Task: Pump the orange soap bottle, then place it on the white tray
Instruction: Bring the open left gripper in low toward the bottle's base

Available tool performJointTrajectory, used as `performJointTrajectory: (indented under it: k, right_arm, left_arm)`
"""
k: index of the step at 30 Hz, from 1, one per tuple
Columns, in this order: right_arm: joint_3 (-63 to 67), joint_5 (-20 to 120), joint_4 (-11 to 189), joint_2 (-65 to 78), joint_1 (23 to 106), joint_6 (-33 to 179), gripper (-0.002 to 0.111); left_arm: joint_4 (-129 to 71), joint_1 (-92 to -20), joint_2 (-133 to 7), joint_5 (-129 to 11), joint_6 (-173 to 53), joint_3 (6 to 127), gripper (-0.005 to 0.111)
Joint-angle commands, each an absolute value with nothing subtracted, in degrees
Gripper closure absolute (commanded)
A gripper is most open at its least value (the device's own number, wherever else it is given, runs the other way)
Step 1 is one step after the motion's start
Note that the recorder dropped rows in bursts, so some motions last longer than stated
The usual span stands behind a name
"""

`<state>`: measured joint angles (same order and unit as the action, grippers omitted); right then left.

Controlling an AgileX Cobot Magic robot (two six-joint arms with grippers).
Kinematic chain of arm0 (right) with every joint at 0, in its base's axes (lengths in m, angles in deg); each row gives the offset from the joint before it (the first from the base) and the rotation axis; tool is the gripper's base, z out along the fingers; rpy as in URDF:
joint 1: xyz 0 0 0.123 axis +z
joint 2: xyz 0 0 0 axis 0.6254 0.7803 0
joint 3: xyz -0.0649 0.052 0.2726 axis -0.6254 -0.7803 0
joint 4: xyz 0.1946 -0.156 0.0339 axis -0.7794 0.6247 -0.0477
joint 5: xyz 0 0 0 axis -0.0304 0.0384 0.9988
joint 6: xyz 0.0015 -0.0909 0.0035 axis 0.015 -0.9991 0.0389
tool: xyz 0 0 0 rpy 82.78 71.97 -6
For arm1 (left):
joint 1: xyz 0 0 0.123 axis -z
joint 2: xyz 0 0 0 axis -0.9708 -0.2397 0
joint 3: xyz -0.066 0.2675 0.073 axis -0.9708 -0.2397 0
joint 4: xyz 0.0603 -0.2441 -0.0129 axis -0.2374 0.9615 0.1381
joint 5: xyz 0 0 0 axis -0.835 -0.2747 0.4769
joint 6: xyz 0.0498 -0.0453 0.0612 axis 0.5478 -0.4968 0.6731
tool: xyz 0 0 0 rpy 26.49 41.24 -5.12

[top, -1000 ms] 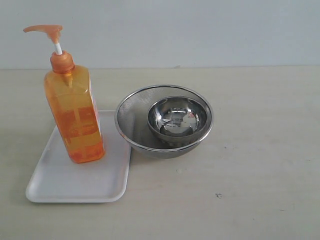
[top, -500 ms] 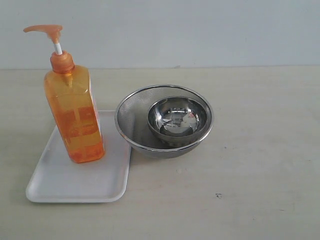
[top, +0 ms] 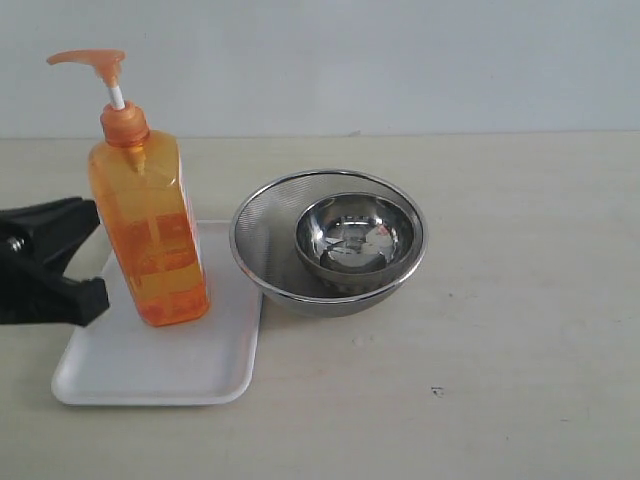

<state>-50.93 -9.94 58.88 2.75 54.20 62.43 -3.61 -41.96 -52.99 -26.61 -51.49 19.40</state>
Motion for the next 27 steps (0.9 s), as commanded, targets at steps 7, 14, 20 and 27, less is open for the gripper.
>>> performJointTrajectory:
  k: [7, 14, 20, 27]
  right_arm:
    - [-51.0, -10.7, 59.1, 2.3, 54.0, 62.4, 0.102]
    - [-51.0, -10.7, 59.1, 2.3, 54.0, 62.4, 0.102]
    - [-51.0, -10.7, 59.1, 2.3, 54.0, 62.4, 0.102]
    - [-51.0, -10.7, 59.1, 2.3, 54.0, 62.4, 0.102]
  left_arm:
    - [-1.1, -35.4, -56.3, -11.3, -59.5, 10.2, 0.102]
    - [-3.9, -35.4, -60.6, -9.4, -59.5, 12.8, 0.102]
    - [-12.0, -35.4, -60.6, -12.8, -60.2, 12.8, 0.102]
    - [-8.4, -35.4, -60.6, -15.4, -63.1, 12.8, 0.098]
